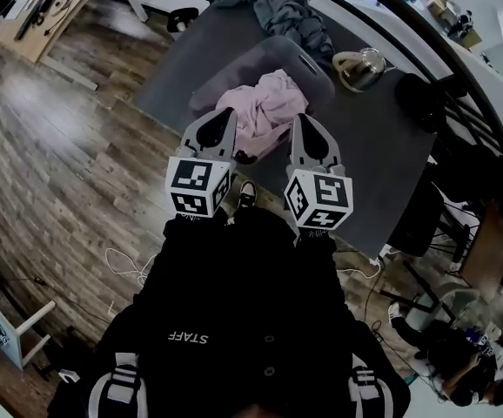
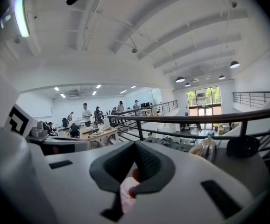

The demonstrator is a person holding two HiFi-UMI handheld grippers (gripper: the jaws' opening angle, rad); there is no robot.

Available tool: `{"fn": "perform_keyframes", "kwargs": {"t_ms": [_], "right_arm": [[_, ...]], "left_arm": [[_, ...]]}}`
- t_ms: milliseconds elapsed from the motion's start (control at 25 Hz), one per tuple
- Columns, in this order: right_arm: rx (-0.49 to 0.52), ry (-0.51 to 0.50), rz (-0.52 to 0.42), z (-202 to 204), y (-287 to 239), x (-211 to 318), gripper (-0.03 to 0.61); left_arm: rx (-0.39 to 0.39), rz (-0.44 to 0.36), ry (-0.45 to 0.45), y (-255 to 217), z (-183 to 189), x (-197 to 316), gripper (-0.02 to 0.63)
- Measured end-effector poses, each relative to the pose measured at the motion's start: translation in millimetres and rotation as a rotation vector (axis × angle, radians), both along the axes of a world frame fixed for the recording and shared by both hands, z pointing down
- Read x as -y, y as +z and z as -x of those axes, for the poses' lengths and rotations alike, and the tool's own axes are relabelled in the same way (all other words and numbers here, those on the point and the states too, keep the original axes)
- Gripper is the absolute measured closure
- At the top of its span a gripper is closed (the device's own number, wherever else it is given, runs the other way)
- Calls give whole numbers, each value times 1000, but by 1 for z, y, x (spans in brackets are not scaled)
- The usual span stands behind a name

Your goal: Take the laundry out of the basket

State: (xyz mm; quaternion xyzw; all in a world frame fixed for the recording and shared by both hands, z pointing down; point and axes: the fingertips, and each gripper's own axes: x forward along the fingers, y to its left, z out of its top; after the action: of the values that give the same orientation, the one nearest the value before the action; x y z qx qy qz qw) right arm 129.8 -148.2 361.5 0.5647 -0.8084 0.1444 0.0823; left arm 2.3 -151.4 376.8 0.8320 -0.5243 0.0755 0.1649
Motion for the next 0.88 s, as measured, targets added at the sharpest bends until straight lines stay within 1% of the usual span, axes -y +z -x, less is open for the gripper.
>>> {"fn": "perform_keyframes", "kwargs": {"t_ms": [160, 320, 480, 600, 680, 880], "right_arm": [[-30, 2, 39, 10, 15, 14, 565], [-70, 1, 96, 19, 41, 27, 565], [-93, -23, 144, 33, 65, 42, 565], [-113, -63, 195, 46, 86, 54, 565], [-134, -94, 244, 50, 103, 60, 565], [-143, -119, 351, 50, 137, 73, 565]], "left_arm": [[-19, 32, -9, 13, 18, 13, 615], [-5, 55, 25, 27, 29, 24, 615], [-15, 78, 51, 37, 31, 39, 615], [-1, 111, 66, 52, 27, 48, 615], [2, 148, 71, 63, 22, 52, 615], [23, 296, 73, 100, 15, 60, 615]]}}
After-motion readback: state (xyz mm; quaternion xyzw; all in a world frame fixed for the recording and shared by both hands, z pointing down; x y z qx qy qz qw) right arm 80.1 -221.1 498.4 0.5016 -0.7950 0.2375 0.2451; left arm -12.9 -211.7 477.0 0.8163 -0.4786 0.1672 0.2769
